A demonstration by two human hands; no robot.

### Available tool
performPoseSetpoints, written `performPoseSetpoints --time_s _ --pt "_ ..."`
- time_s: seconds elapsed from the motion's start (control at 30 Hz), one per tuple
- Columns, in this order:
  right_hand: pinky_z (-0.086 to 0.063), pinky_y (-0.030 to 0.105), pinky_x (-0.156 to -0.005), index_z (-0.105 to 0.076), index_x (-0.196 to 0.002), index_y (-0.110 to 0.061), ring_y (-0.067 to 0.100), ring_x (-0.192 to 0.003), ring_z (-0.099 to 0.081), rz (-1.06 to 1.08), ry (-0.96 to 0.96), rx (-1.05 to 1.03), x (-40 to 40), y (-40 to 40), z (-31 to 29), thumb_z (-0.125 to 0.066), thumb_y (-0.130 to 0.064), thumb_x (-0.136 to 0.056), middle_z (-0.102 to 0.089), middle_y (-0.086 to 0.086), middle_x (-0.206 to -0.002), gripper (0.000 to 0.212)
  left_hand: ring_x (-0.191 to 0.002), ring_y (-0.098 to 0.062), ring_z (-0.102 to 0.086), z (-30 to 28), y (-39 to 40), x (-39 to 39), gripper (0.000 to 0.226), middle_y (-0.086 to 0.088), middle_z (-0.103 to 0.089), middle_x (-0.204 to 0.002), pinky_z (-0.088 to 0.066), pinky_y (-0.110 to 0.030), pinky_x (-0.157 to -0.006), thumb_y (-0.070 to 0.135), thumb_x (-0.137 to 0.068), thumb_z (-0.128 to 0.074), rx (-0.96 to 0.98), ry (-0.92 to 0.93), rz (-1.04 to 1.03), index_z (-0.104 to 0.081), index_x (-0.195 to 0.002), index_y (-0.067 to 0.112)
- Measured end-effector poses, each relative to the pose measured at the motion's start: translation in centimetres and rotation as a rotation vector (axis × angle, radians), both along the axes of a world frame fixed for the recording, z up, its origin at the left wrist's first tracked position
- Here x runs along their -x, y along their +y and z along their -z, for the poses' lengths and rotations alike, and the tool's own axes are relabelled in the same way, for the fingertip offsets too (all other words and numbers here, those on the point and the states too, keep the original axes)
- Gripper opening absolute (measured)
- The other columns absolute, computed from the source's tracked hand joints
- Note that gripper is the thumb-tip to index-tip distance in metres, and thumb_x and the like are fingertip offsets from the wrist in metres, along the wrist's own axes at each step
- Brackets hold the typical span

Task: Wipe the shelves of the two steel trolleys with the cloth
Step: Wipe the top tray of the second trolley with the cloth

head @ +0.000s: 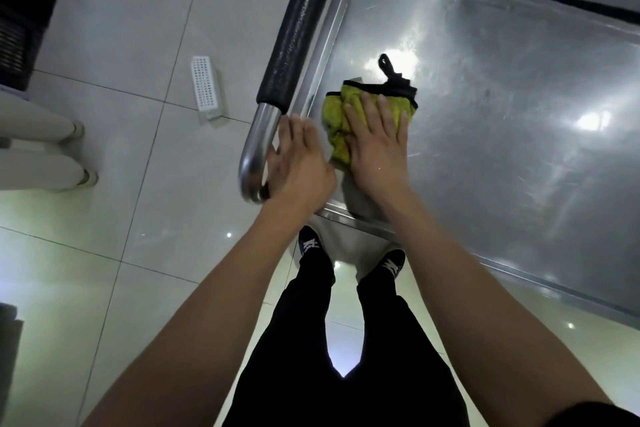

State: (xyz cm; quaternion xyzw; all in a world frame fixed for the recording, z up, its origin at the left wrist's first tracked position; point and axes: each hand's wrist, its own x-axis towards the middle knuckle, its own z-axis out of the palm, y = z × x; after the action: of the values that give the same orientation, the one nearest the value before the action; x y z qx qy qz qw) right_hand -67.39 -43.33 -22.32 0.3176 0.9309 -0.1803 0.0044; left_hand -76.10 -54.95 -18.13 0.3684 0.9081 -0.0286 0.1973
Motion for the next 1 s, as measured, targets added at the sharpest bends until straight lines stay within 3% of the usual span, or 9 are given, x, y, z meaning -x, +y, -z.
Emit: performPoseSetpoints --time_s 0.17,0.37,0.67,1.0 --pt "0.005 0.049 -0.124 -0.034 -0.155 -0.029 0.024 -0.155 -0.006 0.089 -0.023 -0.004 -6.9 2.9 -0.2 -0.040 -0.032 -0.105 -0.017 -0.002 -0.167 0.051 -0.151 -0.042 -0.007 -0.7 1.1 -1.7 0.067 -0.025 -0.020 -0.159 -0.021 -0.063 -0.116 0.038 -0.091 -0.044 0.051 0.070 0.021 -0.025 -0.148 0.008" --pt "0.006 0.049 -0.124 -0.031 -0.156 -0.031 0.022 -0.156 -0.003 0.201 -0.060 -0.004 -16.4 7.4 -0.5 -0.038 -0.034 -0.106 -0.014 -0.003 -0.168 0.051 -0.137 -0.036 -0.031 -1.2 6.4 -7.8 0.048 -0.016 -0.039 -0.147 -0.035 -0.056 -0.108 0.036 -0.094 -0.050 -0.085 0.015 0.138 -0.048 -0.136 0.014" --pt "0.003 0.050 -0.124 -0.031 -0.157 -0.029 0.023 -0.155 -0.003 0.417 -0.084 0.004 -31.3 13.5 -0.5 -0.040 -0.030 -0.106 -0.014 -0.002 -0.168 0.051 -0.136 -0.034 -0.033 -0.7 11.2 -16.1 0.042 -0.011 -0.040 -0.147 -0.035 -0.054 -0.105 0.042 -0.096 -0.052 -0.057 -0.036 0.365 -0.055 -0.133 0.023" --pt "0.003 0.056 -0.123 -0.034 -0.155 -0.027 0.027 -0.155 -0.004 0.405 -0.092 -0.021 -29.0 11.4 -0.5 -0.041 -0.028 -0.105 -0.015 0.001 -0.168 0.051 -0.141 -0.032 -0.027 -0.6 10.7 -16.5 0.041 -0.009 -0.040 -0.148 -0.030 -0.057 -0.107 0.042 -0.097 -0.046 -0.010 0.029 0.487 -0.052 -0.135 0.027"
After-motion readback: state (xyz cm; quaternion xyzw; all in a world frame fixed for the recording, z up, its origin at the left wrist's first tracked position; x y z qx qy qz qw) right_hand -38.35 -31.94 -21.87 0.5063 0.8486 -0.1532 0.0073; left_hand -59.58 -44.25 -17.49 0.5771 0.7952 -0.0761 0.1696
